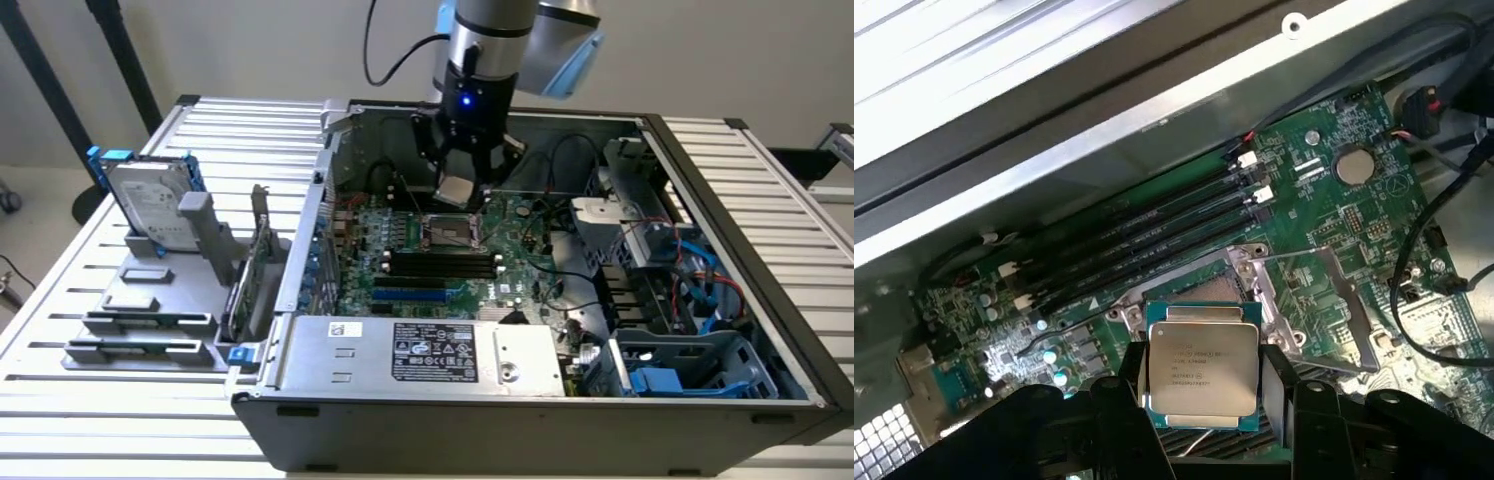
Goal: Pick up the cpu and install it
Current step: 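Place the cpu into insertion slot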
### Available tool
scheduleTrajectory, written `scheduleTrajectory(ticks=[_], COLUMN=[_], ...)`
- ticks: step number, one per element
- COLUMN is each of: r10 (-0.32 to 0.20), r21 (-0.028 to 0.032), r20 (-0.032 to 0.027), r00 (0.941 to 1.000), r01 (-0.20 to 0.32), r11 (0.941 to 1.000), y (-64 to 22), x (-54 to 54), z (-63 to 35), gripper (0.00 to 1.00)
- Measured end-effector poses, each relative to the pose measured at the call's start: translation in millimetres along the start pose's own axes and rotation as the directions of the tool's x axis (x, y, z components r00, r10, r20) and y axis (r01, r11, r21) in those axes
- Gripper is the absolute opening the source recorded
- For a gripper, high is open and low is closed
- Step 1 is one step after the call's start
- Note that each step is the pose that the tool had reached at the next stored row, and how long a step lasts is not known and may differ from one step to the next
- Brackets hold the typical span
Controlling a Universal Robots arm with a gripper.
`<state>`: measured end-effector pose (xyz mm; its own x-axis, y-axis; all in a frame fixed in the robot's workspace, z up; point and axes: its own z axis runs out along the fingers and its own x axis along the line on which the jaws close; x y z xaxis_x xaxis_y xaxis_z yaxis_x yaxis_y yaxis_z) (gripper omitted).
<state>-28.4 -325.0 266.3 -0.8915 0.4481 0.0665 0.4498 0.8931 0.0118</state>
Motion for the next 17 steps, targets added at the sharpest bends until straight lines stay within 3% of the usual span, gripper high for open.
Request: scheduleTrajectory(ticks=[4, 9, 13, 17], r10=[0.073, 0.162, 0.233, 0.303], r21=[-0.0048, -0.0108, -0.0158, -0.0204], r20=[0.0007, 0.0010, 0.0009, 0.0005], r00=[0.9974, 0.9868, 0.9724, 0.9530], r01=[-0.073, -0.162, -0.233, -0.303], r11=[0.9973, 0.9868, 0.9723, 0.9528], y=[-0.1, -0.2, -0.3, -0.3], x=[-0.5, -1.0, -1.3, -1.4], z=[6.8, 14.9, 19.4, 21.2], gripper=[0.55, 0.55, 0.55, 0.55])
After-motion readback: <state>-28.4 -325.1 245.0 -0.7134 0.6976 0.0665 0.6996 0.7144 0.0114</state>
